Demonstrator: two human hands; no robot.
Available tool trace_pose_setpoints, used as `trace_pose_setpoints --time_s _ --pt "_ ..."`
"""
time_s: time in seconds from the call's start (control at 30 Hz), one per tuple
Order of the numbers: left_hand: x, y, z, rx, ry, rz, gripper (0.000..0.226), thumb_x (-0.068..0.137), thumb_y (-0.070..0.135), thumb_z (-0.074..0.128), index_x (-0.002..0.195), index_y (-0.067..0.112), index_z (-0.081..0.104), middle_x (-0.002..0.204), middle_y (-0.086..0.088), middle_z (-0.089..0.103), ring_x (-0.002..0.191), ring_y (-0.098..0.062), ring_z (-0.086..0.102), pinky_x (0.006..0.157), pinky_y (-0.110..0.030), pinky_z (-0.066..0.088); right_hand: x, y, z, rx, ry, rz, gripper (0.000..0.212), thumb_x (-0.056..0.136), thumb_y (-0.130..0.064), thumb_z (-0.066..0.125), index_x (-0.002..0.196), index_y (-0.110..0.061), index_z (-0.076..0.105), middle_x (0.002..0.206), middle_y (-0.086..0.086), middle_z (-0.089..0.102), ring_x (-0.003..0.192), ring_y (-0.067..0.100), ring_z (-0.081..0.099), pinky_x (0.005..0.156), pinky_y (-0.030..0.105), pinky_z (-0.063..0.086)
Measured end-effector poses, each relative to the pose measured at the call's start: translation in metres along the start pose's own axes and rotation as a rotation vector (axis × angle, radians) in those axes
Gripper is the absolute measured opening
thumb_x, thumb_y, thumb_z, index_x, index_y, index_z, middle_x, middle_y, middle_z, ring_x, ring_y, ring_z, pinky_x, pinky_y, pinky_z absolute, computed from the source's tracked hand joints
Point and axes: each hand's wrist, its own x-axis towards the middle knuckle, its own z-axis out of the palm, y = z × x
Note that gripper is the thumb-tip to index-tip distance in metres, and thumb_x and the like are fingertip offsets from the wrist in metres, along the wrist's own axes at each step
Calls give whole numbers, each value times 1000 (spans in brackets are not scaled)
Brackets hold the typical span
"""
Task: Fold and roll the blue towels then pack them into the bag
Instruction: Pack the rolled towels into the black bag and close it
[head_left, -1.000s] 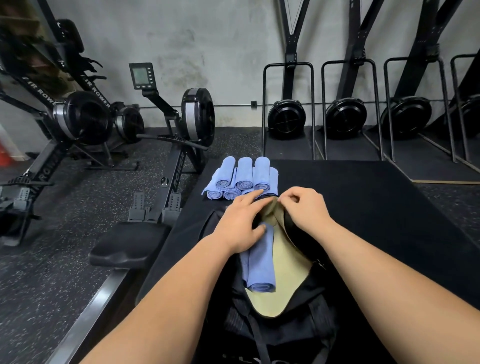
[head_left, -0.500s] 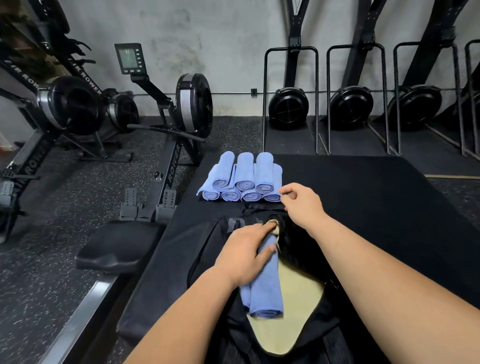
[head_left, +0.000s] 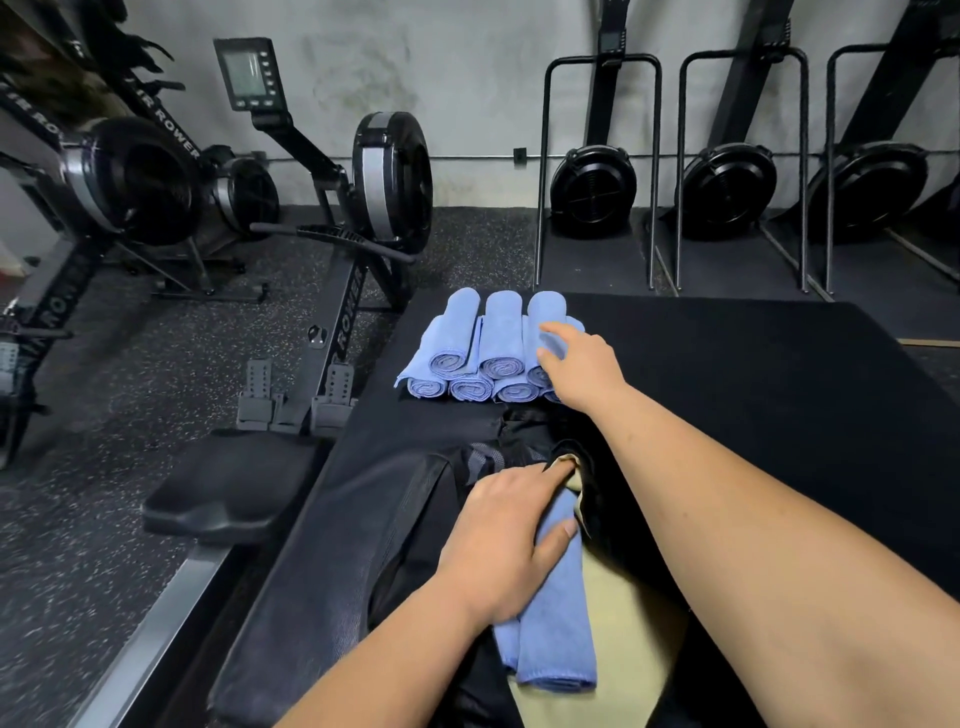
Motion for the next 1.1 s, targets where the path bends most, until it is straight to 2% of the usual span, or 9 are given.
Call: trace_pose_setpoints --time_s 0.1,0.2,0.37,0.5,0.63,0.73,0.87,1.0,1.1 --pt "0 -1 2 2 -1 -4 62 104 47 51 162 34 32 146 17 49 138 -10 42 119 -29 26 10 -5 9 -29 -27 41 49 101 -46 55 150 -42 50 146 21 53 132 42 47 106 44 43" --pt "0 -1 3 10 1 -3 62 104 47 50 162 34 31 149 17 48 139 -11 41 120 -31 26 12 -9 11 -42 -69 59 56 95 -51 64 149 -43 50 147 12 55 132 39 49 108 44 44" --pt "1 -2 4 23 9 -4 62 104 47 51 162 34 31 151 17 46 139 -10 40 120 -29 25 6 -17 2 48 38 83 52 91 -30 72 141 -36 60 145 5 56 131 31 54 98 36 47" --pt "0 -3 5 26 18 -1 63 105 48 50 163 34 30 152 17 45 140 -9 39 120 -26 22 -10 -17 -13 227 118 118 49 86 -27 73 134 -34 68 144 -2 60 127 26 59 99 33 49" --pt "-1 -3 6 29 24 -13 63 105 50 48 163 36 28 150 18 46 139 -8 39 121 -26 22 -36 -16 -34 474 170 159 48 73 -32 72 120 -41 73 126 -4 68 108 20 67 95 37 57" --pt "-1 0 4 44 23 -11 62 104 50 49 161 35 30 144 17 48 134 -10 43 119 -30 27 -61 -10 -48 624 166 178 42 75 -26 73 114 -43 74 115 -3 70 99 17 70 88 33 59" --pt "-1 0 1 60 25 -5 60 103 49 51 158 31 34 139 14 50 128 -14 48 114 -32 34 -97 0 -64 812 132 216 34 83 -18 71 111 -38 76 110 -2 73 95 18 70 84 36 59" --pt "-2 11 -7 81 7 34 64 102 47 55 160 25 37 157 9 42 140 -17 44 117 -35 35 -139 13 -87 939 138 289 26 84 -25 75 108 -34 76 117 -3 73 98 18 69 81 37 57" --pt "1 18 -15 144 -29 79 68 97 43 61 159 25 40 166 6 33 146 -21 41 119 -38 36 -163 23 -98 958 152 340 39 77 -30 89 112 -29 71 116 -2 72 97 19 71 78 37 58"
